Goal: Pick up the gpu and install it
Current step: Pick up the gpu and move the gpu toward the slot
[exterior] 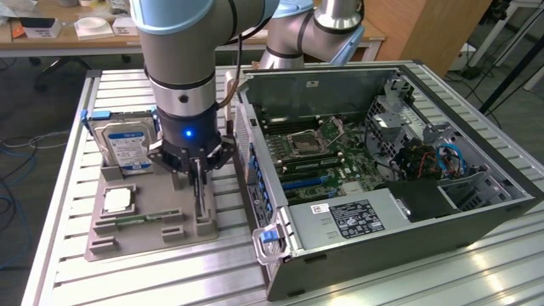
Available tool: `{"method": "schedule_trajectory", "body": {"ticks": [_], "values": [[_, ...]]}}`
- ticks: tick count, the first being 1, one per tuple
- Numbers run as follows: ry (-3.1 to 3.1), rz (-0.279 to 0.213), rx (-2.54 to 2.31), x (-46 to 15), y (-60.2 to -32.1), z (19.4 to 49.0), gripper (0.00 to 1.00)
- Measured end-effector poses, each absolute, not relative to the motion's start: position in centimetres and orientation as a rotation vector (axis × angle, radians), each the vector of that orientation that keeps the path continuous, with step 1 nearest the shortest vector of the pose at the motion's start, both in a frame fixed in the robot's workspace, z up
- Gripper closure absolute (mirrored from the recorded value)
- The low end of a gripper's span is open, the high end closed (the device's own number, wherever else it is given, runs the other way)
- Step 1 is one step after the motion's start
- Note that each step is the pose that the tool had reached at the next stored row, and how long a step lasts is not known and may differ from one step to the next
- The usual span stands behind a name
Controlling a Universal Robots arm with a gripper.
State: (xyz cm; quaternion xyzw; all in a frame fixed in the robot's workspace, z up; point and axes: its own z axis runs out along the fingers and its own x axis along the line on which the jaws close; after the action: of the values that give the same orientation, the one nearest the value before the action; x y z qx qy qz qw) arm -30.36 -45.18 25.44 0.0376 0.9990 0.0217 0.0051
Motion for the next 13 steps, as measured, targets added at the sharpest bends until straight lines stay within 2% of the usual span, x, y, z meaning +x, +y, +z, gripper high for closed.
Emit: {"method": "schedule_trajectory", "body": {"ticks": [13], "values": [[3.128, 0.068, 0.118, -30.36, -45.18, 26.32, 0.73]]}}
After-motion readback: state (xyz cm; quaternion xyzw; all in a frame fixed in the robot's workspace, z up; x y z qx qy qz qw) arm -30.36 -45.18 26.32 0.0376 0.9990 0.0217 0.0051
